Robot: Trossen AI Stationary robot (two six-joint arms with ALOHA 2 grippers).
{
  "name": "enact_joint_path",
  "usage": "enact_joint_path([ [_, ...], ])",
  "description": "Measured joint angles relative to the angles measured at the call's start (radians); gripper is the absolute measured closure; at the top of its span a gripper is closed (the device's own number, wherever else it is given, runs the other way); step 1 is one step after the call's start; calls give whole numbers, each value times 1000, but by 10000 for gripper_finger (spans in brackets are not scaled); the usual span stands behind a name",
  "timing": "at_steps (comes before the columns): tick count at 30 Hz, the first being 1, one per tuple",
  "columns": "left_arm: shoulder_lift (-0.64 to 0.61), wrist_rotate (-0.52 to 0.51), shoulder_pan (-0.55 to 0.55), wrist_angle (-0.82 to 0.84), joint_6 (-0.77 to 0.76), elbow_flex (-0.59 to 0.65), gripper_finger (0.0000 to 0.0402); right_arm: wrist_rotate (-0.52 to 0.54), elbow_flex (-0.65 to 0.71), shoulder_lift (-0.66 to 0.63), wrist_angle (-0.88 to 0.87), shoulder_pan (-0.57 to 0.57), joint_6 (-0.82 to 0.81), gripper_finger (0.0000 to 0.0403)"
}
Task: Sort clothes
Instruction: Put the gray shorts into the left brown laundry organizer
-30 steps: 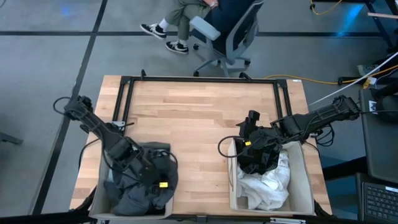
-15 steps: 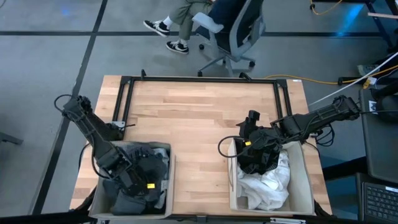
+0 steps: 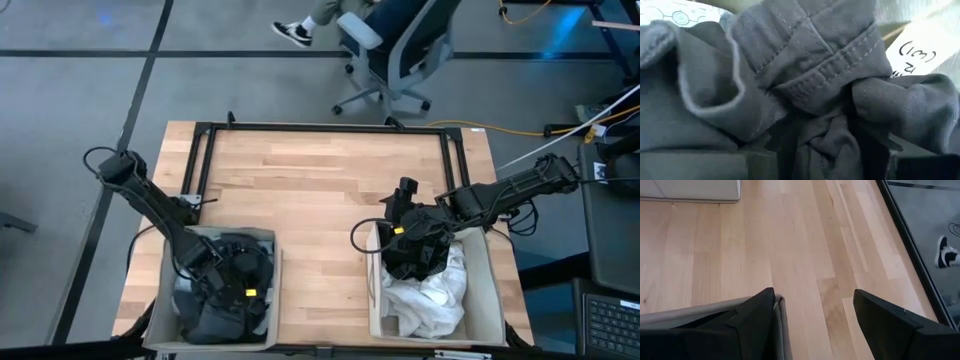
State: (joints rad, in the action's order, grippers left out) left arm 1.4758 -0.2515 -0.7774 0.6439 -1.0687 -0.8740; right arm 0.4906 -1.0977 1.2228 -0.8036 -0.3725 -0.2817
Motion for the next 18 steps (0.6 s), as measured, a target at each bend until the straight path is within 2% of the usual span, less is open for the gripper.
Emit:
enact_joint_path([
  [7, -6, 27, 26, -56, 33, 33, 249, 10, 0, 0, -1, 0, 1, 125],
  [11, -49, 47, 39, 14, 116, -44, 249, 10, 0, 0, -1, 0, 1, 125],
  [18, -188, 22, 43, 67, 171, -132, 249, 13, 0, -1, -1, 0, 2, 125],
])
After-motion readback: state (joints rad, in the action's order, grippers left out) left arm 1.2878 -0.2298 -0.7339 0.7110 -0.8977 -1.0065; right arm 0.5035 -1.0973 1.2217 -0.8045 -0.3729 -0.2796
